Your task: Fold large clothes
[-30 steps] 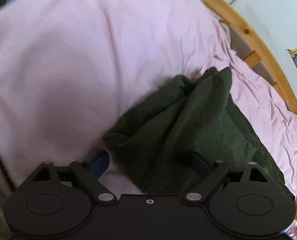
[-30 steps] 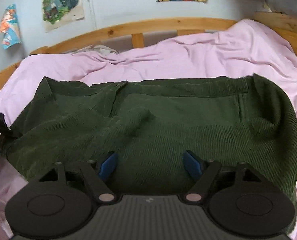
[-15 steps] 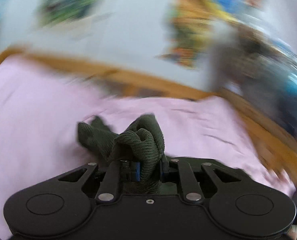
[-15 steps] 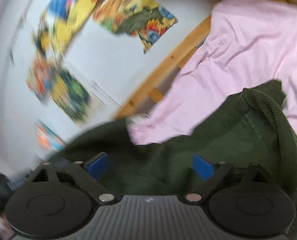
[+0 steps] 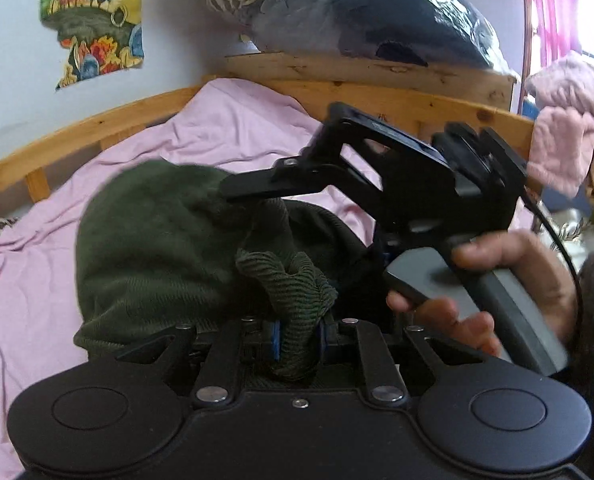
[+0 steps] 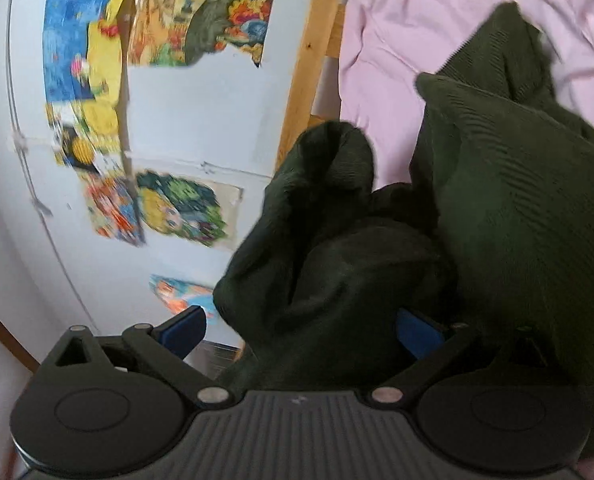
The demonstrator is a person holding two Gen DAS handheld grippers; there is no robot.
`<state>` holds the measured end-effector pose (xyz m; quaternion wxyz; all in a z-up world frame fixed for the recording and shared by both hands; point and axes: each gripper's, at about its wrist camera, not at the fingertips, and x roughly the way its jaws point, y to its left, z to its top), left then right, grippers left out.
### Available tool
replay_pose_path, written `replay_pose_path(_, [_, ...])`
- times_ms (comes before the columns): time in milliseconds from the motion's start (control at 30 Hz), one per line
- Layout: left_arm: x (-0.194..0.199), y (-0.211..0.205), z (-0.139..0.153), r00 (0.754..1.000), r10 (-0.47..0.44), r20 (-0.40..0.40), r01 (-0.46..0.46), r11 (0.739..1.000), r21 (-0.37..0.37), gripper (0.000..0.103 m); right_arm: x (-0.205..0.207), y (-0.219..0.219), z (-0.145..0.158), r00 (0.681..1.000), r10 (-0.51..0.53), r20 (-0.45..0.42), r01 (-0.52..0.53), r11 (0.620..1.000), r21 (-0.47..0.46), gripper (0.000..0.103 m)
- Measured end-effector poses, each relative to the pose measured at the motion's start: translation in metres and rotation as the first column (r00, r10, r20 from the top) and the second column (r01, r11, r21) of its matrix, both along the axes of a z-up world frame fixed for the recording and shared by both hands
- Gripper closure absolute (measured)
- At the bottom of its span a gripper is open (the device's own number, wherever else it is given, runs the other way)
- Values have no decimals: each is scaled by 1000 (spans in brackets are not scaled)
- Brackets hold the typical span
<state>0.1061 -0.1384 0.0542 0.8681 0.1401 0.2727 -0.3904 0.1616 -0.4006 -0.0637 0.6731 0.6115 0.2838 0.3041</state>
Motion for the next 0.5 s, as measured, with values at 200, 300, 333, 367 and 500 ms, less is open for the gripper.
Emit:
replay_pose_path(200, [14, 52, 22, 985, 169, -25, -170, 976, -132, 86, -4, 17, -9, 998, 67, -3, -67, 993, 102, 0])
replay_pose_path(300, [29, 73, 30, 975, 209, -74, -219, 961, -170, 86, 6, 33, -17, 997, 79, -4, -77, 984, 161, 0])
replay_pose_path(333, [30, 76, 32, 975, 204, -87, -217, 960, -176, 86, 10, 35, -19, 998, 60, -5, -59, 985, 165, 0])
replay_pose_path(367, [30, 76, 32, 977, 193, -90, -207, 963, -175, 86, 15, 36, -19, 999, 37, -1, -37, 986, 160, 0])
replay_pose_path(500, [10, 57, 26, 993, 117, -23, -118, 990, -80, 86, 39, 24, -4, 998, -25, 56, 20, 997, 73, 0])
